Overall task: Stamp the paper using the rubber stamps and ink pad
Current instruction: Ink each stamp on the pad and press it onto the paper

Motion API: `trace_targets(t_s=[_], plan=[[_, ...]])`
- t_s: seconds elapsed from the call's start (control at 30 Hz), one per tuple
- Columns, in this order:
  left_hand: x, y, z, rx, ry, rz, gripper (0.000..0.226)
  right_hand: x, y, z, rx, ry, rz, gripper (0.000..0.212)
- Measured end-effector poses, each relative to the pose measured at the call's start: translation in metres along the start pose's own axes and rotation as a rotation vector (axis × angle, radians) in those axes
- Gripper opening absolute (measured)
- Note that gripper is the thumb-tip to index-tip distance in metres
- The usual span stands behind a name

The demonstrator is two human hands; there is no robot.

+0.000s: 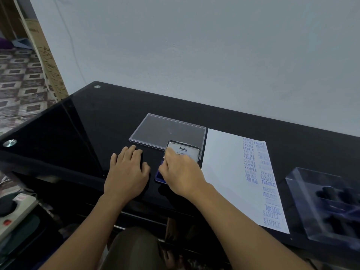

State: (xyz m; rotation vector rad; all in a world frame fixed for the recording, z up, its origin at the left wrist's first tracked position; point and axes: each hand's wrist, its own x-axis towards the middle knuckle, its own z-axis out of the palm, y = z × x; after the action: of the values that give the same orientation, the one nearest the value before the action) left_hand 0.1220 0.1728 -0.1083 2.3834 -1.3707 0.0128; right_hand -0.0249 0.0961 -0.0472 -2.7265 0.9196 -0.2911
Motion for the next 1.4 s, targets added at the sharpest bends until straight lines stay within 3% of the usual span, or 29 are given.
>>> trace_targets(t_s=[0.2,0.33,0.5,0.83,0.97,1.13,1.4], plan=[[0.001,0.0,-0.002,-0.005,-0.004,0.002,0.045,0.004,0.002,-0.003,0.118,-0.038,0.129,0.016],[0.004,0.0,-0.006,-0.052,-0.025,-0.031,0.045,0.001,0.012,-0.018,0.235,0.075,0.169,0.028],[0.009,0.016,-0.021,-0.246,0.022,-0.092,0.039,-0.009,0.043,-0.041,0.357,0.169,0.261,0.023],[0.011,0.107,-0.031,-0.373,-0.062,0.191,0.04,-0.065,0.115,-0.082,0.335,0.219,0.454,0.018],[0.006,0.141,-0.022,-0.383,-0.058,0.29,0.029,-0.086,0.136,-0.093,0.343,0.201,0.51,0.013],[-0.006,0.173,-0.009,-0.419,-0.107,0.386,0.043,-0.098,0.155,-0.101,0.267,0.164,0.543,0.026],[-0.015,0.195,0.012,-0.329,-0.275,0.411,0.049,-0.105,0.165,-0.102,0.23,0.054,0.604,0.029]])
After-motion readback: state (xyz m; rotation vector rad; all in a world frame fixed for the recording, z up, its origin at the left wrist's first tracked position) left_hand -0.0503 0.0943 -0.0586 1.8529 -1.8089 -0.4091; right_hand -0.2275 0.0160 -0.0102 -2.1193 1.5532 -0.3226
